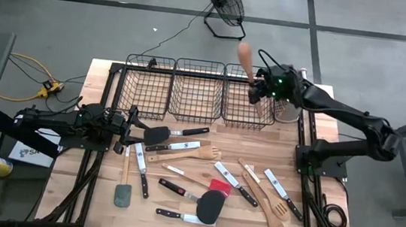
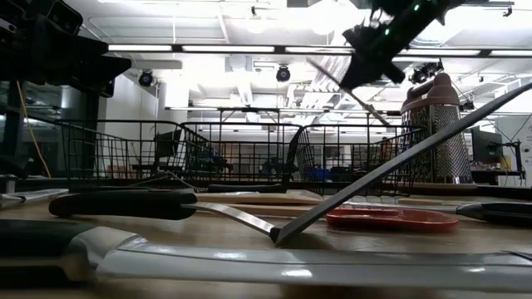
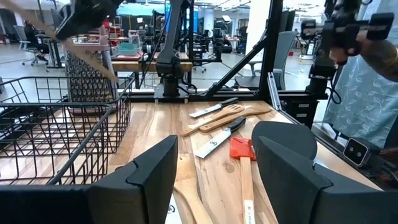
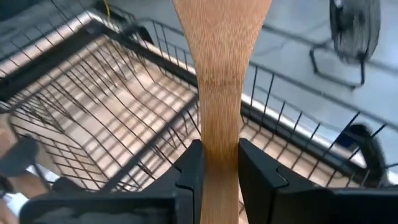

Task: Pick & Place Kitchen Items
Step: Put the brown serving spoon into the right black wire basket

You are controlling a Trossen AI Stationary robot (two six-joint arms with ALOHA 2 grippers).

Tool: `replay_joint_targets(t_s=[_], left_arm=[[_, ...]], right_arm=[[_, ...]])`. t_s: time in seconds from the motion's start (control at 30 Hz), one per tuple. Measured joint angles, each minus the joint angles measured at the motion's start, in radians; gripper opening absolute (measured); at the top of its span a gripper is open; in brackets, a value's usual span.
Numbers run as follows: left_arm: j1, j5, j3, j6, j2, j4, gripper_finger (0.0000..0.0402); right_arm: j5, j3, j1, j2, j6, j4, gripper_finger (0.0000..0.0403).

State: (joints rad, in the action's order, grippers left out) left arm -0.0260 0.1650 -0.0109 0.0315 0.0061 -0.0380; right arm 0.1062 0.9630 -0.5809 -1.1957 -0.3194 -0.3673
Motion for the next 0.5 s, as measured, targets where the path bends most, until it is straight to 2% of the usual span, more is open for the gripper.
replay_joint_targets(t_s=[0.5], left_arm=[[0.0, 0.0, 0.0, 0.0, 0.0, 0.0, 0.0212]], right_arm=[[-0.115, 0.0, -0.113, -0.184, 0.037, -0.033, 0.0066]])
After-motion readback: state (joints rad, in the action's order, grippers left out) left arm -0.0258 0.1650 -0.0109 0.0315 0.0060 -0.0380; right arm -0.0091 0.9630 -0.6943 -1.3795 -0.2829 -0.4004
